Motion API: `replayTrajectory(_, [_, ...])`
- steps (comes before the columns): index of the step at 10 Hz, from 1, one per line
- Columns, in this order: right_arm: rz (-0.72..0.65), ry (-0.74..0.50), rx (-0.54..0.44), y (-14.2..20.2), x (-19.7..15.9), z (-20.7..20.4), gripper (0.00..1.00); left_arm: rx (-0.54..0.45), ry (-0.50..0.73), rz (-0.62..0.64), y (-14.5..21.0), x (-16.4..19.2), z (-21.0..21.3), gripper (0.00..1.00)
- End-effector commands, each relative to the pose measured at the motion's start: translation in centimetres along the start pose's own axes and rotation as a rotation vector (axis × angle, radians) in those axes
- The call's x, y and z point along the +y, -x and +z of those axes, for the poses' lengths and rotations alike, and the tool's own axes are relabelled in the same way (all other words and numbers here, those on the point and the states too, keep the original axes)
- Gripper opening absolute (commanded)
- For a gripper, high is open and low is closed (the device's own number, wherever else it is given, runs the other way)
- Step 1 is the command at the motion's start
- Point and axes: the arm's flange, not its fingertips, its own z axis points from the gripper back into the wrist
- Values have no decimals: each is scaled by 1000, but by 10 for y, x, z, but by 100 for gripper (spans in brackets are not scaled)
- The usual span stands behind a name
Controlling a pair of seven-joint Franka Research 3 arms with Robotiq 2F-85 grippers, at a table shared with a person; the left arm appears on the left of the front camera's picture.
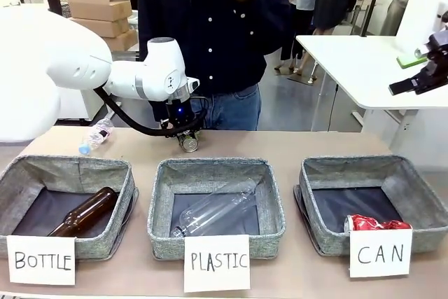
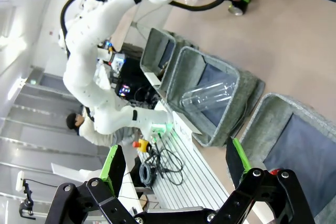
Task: Sort the can waste into the basket.
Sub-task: Pick up the can waste from the table and place it in the right Fabric basket.
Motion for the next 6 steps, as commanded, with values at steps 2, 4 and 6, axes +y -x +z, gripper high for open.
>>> replayTrajectory(2, [23,6,3,1,0,1,100,-20,-2,47,-3,2,10,6])
replayTrajectory(4, [23,6,3,1,0,1,100,-14,32,55,-2,9,20,6])
replayTrajectory(6, [23,6,3,1,0,1,100,-13,74,42,1,16,35,6])
